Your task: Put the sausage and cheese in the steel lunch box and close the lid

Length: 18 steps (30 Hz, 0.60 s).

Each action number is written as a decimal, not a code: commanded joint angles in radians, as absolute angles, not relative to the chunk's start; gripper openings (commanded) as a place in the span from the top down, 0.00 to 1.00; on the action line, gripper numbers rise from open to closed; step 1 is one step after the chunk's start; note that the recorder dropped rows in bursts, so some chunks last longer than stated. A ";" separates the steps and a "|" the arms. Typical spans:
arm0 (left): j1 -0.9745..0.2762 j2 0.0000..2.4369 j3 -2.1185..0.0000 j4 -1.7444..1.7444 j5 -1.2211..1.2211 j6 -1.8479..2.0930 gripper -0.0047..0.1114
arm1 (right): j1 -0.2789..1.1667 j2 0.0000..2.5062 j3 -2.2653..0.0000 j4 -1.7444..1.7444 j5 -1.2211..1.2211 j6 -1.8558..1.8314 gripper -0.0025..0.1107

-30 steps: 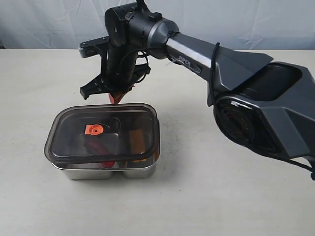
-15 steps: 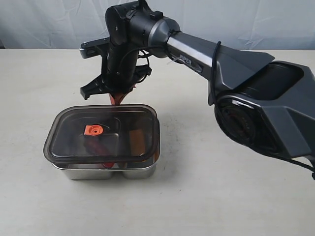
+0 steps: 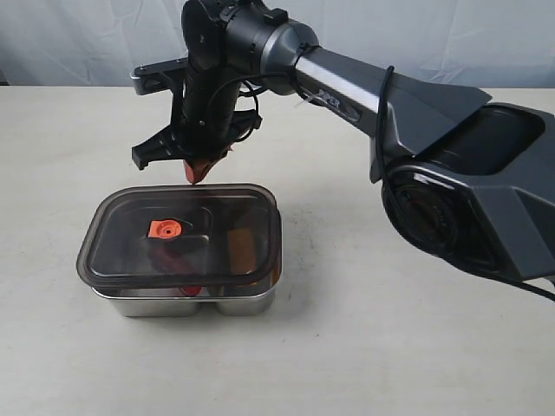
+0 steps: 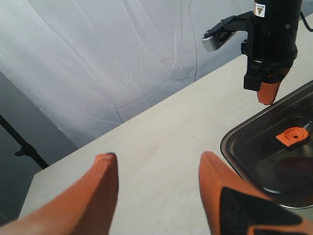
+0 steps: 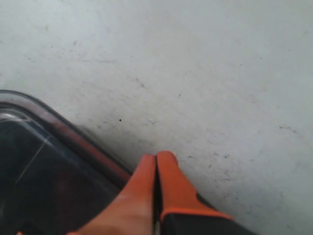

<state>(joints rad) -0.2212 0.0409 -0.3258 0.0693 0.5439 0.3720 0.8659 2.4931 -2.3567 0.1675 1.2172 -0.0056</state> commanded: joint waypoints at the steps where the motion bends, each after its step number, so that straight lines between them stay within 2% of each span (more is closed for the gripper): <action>1: -0.230 0.035 -0.331 0.070 0.545 0.366 0.54 | 0.875 2.475 -2.357 0.192 1.221 -0.007 0.98; 11: -0.230 0.035 -0.331 0.074 0.545 0.366 0.54 | 0.887 2.470 -2.357 0.140 1.221 0.023 0.98; 18: -0.230 0.035 -0.331 0.074 0.545 0.366 0.54 | 0.887 2.519 -2.357 0.140 1.099 0.029 0.98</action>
